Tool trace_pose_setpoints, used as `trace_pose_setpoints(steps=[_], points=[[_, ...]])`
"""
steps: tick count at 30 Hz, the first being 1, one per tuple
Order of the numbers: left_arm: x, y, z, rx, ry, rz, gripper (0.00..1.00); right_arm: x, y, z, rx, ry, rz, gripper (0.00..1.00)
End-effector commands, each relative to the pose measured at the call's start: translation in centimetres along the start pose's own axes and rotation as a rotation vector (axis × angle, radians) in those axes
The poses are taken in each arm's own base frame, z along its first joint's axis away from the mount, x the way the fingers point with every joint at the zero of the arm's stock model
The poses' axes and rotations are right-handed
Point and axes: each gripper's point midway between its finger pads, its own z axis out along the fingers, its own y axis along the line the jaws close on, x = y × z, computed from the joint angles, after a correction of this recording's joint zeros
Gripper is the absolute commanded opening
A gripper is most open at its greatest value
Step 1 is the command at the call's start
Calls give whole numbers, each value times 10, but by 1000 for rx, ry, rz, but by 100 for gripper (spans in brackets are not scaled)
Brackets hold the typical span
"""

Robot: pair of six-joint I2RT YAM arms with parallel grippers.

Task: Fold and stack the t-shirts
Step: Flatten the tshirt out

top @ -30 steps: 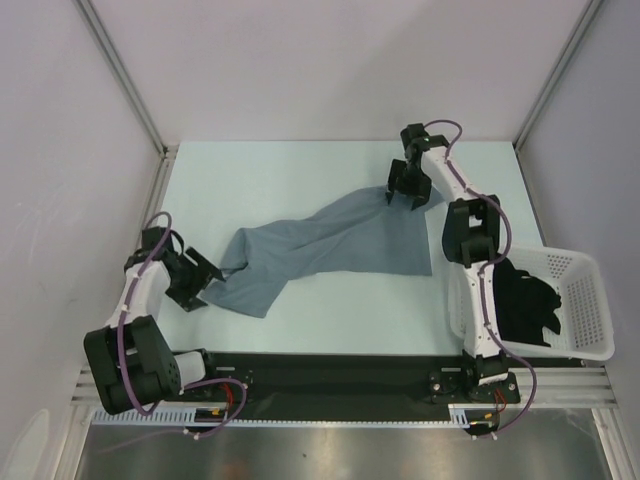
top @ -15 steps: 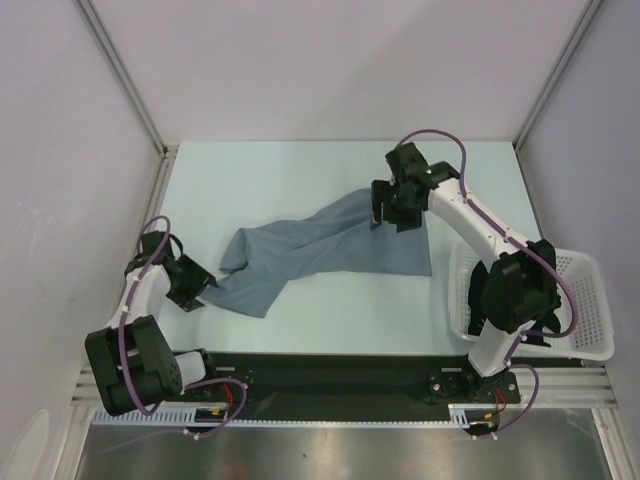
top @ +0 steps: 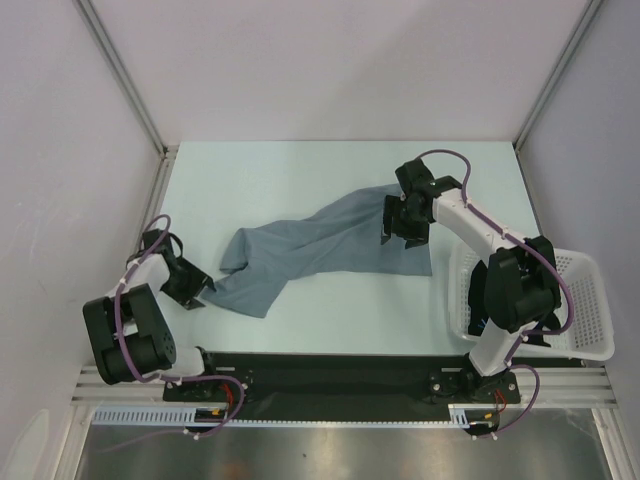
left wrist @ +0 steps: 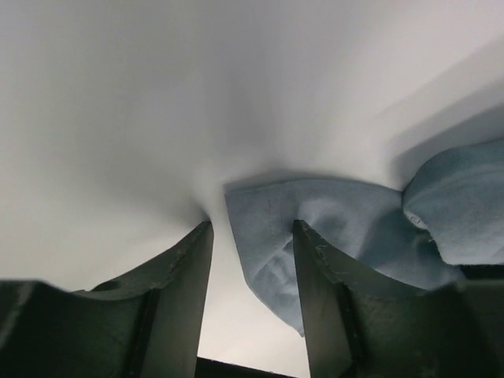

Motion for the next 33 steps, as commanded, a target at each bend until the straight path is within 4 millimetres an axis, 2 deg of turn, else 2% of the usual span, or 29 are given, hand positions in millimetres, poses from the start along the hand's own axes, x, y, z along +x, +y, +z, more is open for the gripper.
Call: trace_pose_setpoints(steps=[1, 3, 4, 6, 7, 9, 10, 11, 13, 14, 16, 18, 20, 22, 24, 26, 27, 29, 31, 33], points=[[-23, -5, 6, 11, -63, -21, 50, -5, 4, -1, -29, -26, 24, 68], [-24, -8, 8, 33, -52, -23, 42, -4, 6, 2, -34, -18, 26, 68], [-24, -8, 11, 39, -39, -31, 25, -3, 7, 4, -34, -13, 23, 68], [-28, -11, 11, 51, -39, -29, 6, -1, 8, 10, -35, 5, 28, 68], [-34, -12, 7, 51, -56, -28, 0, 1, 8, 13, -32, 19, 33, 68], [-41, -8, -2, 24, -85, -16, 0, 5, 6, 19, -15, 47, 49, 68], [-52, 0, -9, -24, -143, -14, 0, 8, 6, 19, 0, 59, 44, 68], [-57, 2, -29, -20, -206, -13, 0, 9, 4, 21, 19, 64, 40, 69], [-72, 23, -55, -119, -354, -44, 0, 15, -4, 25, 86, 100, 50, 69], [-73, 31, -76, -138, -426, -71, 0, 16, -9, 27, 111, 110, 62, 69], [-79, 52, -99, -236, -526, -117, 0, 18, -18, 30, 163, 114, 99, 68], [-72, 70, -111, -310, -554, -162, 0, 23, -21, 32, 176, 120, 117, 63], [-75, 77, -120, -342, -588, -182, 0, 31, -26, 32, 192, 130, 153, 61], [-79, 69, -120, -304, -593, -186, 0, 38, -33, 30, 211, 132, 225, 60], [-75, 53, -110, -216, -551, -172, 0, 53, -40, 31, 221, 143, 262, 60], [-73, 34, -100, -119, -509, -147, 0, 57, -38, 26, 212, 112, 305, 61], [-71, 31, -95, -98, -495, -137, 0, 64, -40, 27, 223, 106, 316, 61], [-74, 18, -92, -36, -484, -77, 0, 61, -38, 19, 206, 43, 326, 62], [-72, 0, -86, 51, -451, 3, 0, 69, -44, 17, 233, 8, 312, 63], [-64, -11, -79, 105, -406, 31, 0, 69, -46, 14, 214, -38, 332, 64]])
